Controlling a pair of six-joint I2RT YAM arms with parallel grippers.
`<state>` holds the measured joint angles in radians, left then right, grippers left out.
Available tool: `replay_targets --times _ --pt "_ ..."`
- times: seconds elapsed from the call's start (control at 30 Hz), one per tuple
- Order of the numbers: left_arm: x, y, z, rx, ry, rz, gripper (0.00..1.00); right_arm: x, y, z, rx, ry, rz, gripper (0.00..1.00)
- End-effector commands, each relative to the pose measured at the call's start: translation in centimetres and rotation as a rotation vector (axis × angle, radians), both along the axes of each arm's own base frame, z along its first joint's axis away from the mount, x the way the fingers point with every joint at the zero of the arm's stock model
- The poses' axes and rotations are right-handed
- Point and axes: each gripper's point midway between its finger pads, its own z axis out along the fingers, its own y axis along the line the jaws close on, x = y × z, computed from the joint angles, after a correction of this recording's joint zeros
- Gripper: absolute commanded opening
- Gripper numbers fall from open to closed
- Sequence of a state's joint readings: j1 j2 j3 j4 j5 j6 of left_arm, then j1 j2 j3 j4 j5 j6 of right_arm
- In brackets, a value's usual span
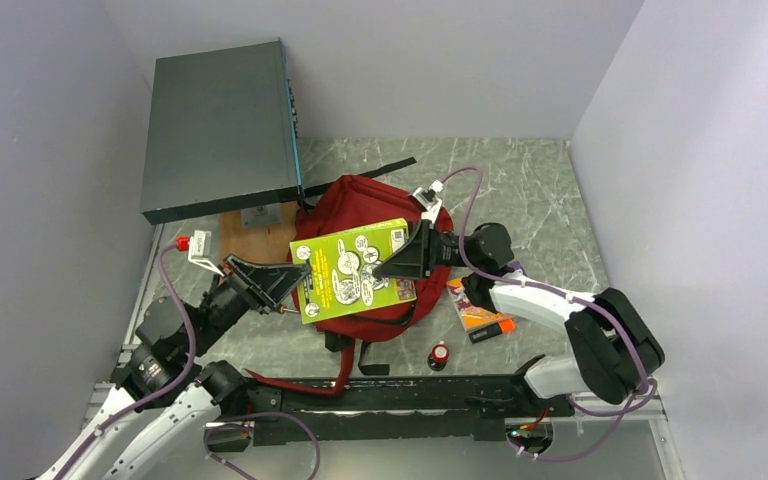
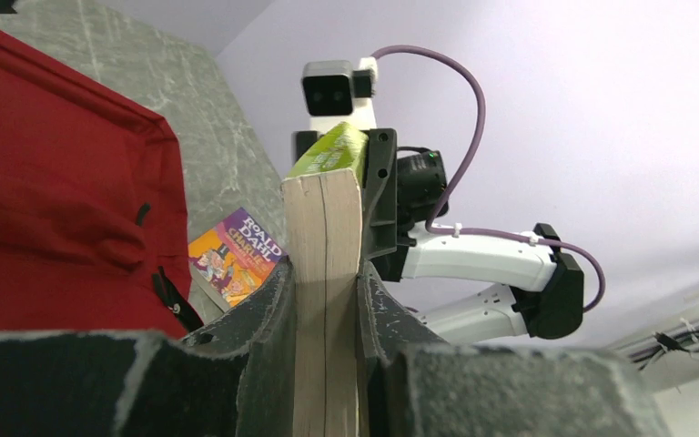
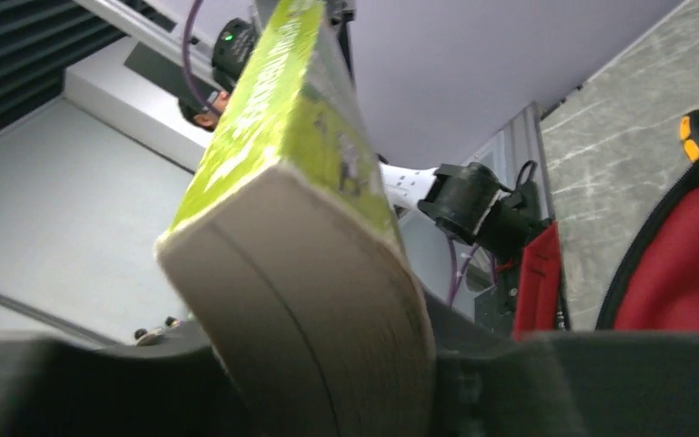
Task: Pack the student bag
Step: Pick up the book from the center of the board.
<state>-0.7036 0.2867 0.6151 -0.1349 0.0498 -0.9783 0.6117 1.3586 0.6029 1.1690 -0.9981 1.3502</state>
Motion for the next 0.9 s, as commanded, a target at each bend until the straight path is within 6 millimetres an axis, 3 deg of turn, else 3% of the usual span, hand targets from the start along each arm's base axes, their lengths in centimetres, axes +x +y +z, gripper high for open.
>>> replay_targets --times 0.0,0.07,0.1,0.2,0.27,0.43,0.67,0.73,0.8,0.87 --pt "-0.3 1.3 2.4 -0.066 -0.013 0.040 0.00 -2.1 -1.3 3.7 0.116 -0.063 0.053 0.27" --pt "-0.3 1.4 1.1 -0.002 0.032 0.046 0.24 -1.9 -1.3 4.1 0.108 -0.064 0.034 0.07" --pt "-0.4 1.4 0.6 0.029 0.048 0.048 0.44 -1.6 -1.3 4.1 0.095 -0.057 0.024 0.00" --pt "-0.5 1.6 -0.7 0.114 0.095 0.052 0.86 -1.2 -1.3 4.3 0.070 -0.051 0.011 0.00" --pt "-0.6 1.5 -1.2 0.154 0.108 0.040 0.99 -1.4 -1.3 4.8 0.075 -0.057 0.032 0.00" --pt "-0.9 0.4 -2.1 0.160 0.110 -0.019 1.00 -2.1 -1.6 6.3 0.144 -0.049 0.092 0.00" --pt "-2.7 -3.2 -0.2 0.033 -0.067 -0.249 0.95 -2.1 -1.6 5.7 0.164 -0.006 0.123 0.00" --pt "-2.9 -3.7 0.0 0.052 -0.079 -0.280 0.84 -1.8 -1.4 5.2 0.148 0.002 0.110 0.00" --pt "-2.9 -4.0 0.1 0.076 -0.095 -0.291 0.63 -1.5 -1.2 4.8 0.129 0.011 0.095 0.00" --pt "-2.7 -4.0 -0.3 0.106 -0.091 -0.281 0.43 -1.2 -1.0 4.4 0.103 0.014 0.078 0.09"
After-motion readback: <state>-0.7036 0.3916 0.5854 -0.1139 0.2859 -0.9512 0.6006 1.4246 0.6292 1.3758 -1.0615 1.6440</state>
